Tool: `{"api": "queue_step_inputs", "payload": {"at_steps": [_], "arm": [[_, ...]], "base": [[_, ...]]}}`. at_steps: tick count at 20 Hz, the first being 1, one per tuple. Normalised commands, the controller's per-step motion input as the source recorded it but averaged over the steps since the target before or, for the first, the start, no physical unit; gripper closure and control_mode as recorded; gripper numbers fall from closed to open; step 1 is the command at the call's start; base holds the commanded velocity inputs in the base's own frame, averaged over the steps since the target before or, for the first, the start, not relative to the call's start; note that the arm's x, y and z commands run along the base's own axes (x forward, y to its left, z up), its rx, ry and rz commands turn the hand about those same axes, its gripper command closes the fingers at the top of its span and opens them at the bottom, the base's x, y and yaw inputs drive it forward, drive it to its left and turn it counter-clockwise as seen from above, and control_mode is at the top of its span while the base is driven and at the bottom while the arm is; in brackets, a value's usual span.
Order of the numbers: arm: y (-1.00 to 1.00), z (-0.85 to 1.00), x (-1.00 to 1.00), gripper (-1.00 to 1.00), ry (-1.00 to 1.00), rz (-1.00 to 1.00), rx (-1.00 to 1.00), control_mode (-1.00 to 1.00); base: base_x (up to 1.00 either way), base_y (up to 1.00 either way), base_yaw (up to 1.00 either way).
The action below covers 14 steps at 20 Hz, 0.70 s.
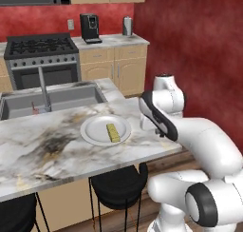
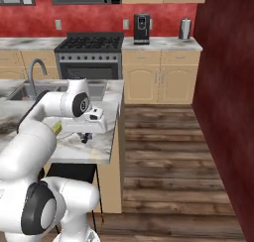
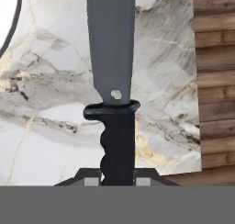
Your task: Retrieve the butter from the fridge and place it on a plate on the dining table. Then retrieve the butter knife by the fridge and place it near the plate.
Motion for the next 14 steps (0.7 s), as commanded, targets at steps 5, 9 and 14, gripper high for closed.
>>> {"api": "queue_step_inputs", "payload": {"at_steps": [5, 9, 14], "arm": [[0.1, -0.26, 0.6, 1.0, 0.0, 0.0, 0.0, -1.0], [0.1, -0.32, 0.51, 1.0, 0.0, 0.0, 0.0, -1.0], [0.09, -0.33, 0.46, 1.0, 0.0, 0.0, 0.0, -1.0]], "base": [[0.0, 0.0, 0.0], [0.0, 0.0, 0.0], [0.0, 0.0, 0.0]]}}
